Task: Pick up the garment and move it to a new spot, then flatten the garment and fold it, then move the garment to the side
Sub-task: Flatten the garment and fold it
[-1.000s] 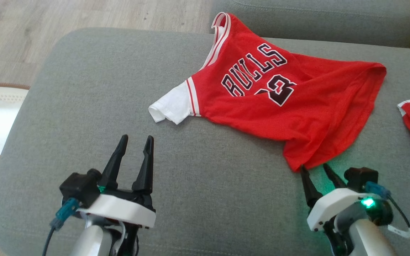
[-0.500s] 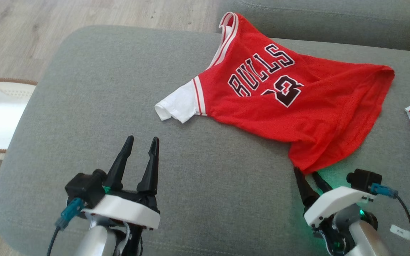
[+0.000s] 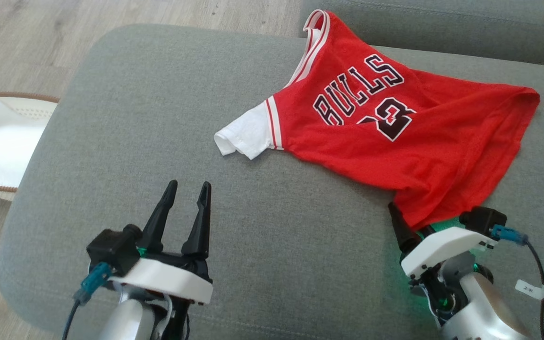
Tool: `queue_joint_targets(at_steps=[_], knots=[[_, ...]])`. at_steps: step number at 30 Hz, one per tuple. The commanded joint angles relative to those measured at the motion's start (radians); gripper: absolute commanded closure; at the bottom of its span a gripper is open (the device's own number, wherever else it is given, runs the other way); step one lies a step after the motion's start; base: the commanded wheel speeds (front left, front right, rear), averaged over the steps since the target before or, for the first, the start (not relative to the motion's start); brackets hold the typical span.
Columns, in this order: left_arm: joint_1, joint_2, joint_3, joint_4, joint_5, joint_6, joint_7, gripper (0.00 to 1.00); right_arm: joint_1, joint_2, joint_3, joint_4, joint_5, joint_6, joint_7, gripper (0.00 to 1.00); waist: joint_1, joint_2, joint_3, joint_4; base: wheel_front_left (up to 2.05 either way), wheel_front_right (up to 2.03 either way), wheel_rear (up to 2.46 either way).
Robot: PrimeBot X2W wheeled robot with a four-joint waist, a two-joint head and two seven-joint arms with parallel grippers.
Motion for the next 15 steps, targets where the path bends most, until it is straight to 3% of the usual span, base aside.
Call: queue_joint_targets(at_steps=[1, 2, 9, 15], knots=[[-0.049, 0.005, 0.029, -0.036, -0.006, 0.005, -0.012, 0.0, -0.011, 0.004, 0.025, 0.009, 0.012, -0.001, -0.001, 0.67, 0.0, 0.0, -0.001, -0.003, 0.0, 0.0, 0.0], [-0.049, 0.005, 0.03, -0.036, -0.006, 0.006, -0.012, 0.0, -0.015, 0.004, 0.027, 0.016, 0.019, -0.001, -0.004, 1.0, 0.0, 0.0, -0.002, -0.006, 0.0, 0.0, 0.0], [-0.049, 0.005, 0.035, -0.035, -0.003, 0.005, -0.012, 0.0, -0.031, 0.004, 0.051, 0.046, 0.038, -0.001, -0.039, 1.0, 0.0, 0.0, -0.014, -0.035, 0.0, 0.0, 0.0], [-0.033, 0.005, 0.05, -0.031, 0.006, 0.003, -0.012, 0.0, -0.017, -0.006, 0.028, 0.065, -0.022, -0.001, -0.064, 1.0, 0.0, 0.0, -0.04, -0.08, 0.0, 0.0, 0.0]])
